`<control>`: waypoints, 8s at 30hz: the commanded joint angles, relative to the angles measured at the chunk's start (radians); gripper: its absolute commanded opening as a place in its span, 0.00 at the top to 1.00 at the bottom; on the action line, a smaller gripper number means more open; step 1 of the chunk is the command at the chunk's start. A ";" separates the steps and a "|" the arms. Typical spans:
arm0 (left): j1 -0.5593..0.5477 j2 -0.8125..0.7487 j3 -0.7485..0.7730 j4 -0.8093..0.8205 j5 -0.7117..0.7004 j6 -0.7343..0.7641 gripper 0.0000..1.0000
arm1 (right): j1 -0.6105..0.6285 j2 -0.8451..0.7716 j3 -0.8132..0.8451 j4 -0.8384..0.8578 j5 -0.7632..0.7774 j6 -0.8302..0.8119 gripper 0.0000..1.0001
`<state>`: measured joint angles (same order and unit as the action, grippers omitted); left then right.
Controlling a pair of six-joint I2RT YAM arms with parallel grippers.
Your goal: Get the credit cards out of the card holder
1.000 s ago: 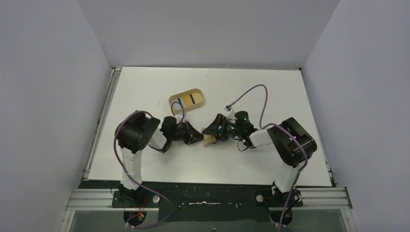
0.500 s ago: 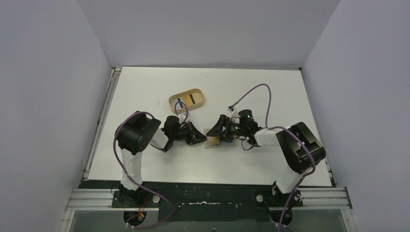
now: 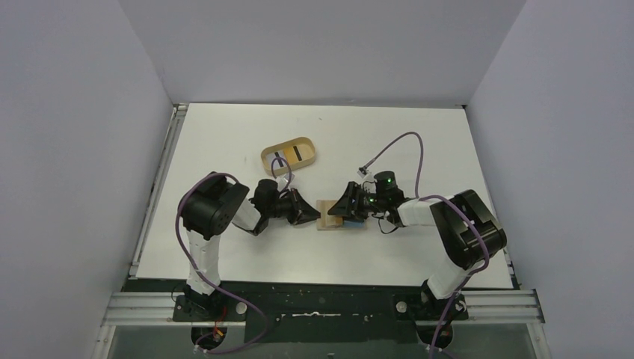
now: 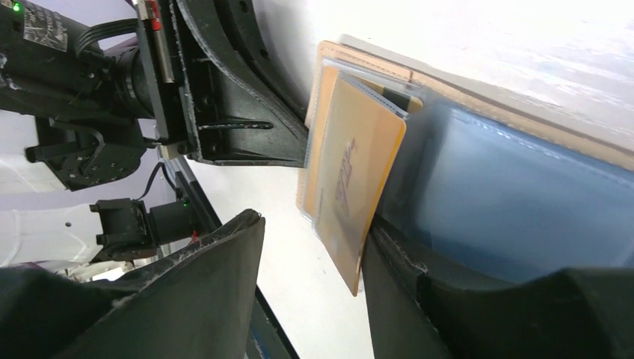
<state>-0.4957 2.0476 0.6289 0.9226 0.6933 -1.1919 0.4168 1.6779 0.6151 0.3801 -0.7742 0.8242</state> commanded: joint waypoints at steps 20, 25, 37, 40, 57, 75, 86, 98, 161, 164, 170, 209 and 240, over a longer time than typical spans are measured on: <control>-0.004 -0.001 0.008 -0.098 -0.011 0.058 1.00 | -0.067 -0.052 -0.035 0.140 -0.083 0.032 0.53; -0.006 -0.003 0.017 -0.107 -0.009 0.059 1.00 | -0.063 -0.038 -0.022 0.174 -0.086 0.057 0.52; -0.006 -0.009 0.021 -0.124 -0.009 0.065 1.00 | -0.025 0.051 -0.029 0.217 -0.042 0.061 0.51; -0.006 -0.010 0.022 -0.125 -0.009 0.064 1.00 | -0.004 0.088 -0.030 0.225 -0.021 0.069 0.51; -0.004 0.001 0.017 -0.114 -0.015 0.063 1.00 | 0.098 0.299 -0.073 0.989 -0.038 0.531 0.51; 0.000 -0.009 0.011 -0.147 -0.020 0.092 1.00 | 0.091 0.153 -0.047 0.745 -0.052 0.465 0.52; 0.004 -0.006 0.015 -0.153 -0.017 0.095 1.00 | 0.029 -0.052 0.016 0.277 -0.073 0.234 0.52; 0.004 -0.005 0.016 -0.158 -0.015 0.097 1.00 | -0.005 -0.073 -0.014 0.154 -0.074 0.145 0.53; 0.002 0.007 0.040 -0.220 0.009 0.131 1.00 | -0.109 0.004 -0.049 -0.230 0.124 -0.175 0.76; 0.002 0.007 0.038 -0.220 0.009 0.132 1.00 | -0.109 0.002 -0.050 -0.230 0.120 -0.173 0.83; 0.002 0.005 0.039 -0.220 0.012 0.132 1.00 | -0.123 -0.036 -0.054 -0.262 0.121 -0.177 0.84; 0.091 -0.501 -0.303 -0.403 -0.396 0.186 1.00 | 0.054 0.361 1.246 -0.915 0.180 -0.423 1.00; 0.150 -0.512 -0.187 -0.649 -0.374 0.344 1.00 | 0.080 0.877 1.828 -1.058 0.241 -0.412 1.00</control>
<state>-0.3599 1.5101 0.4328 0.3103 0.3466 -0.9001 0.5030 2.5507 2.3978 -0.6979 -0.5499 0.4072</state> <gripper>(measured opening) 0.014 0.042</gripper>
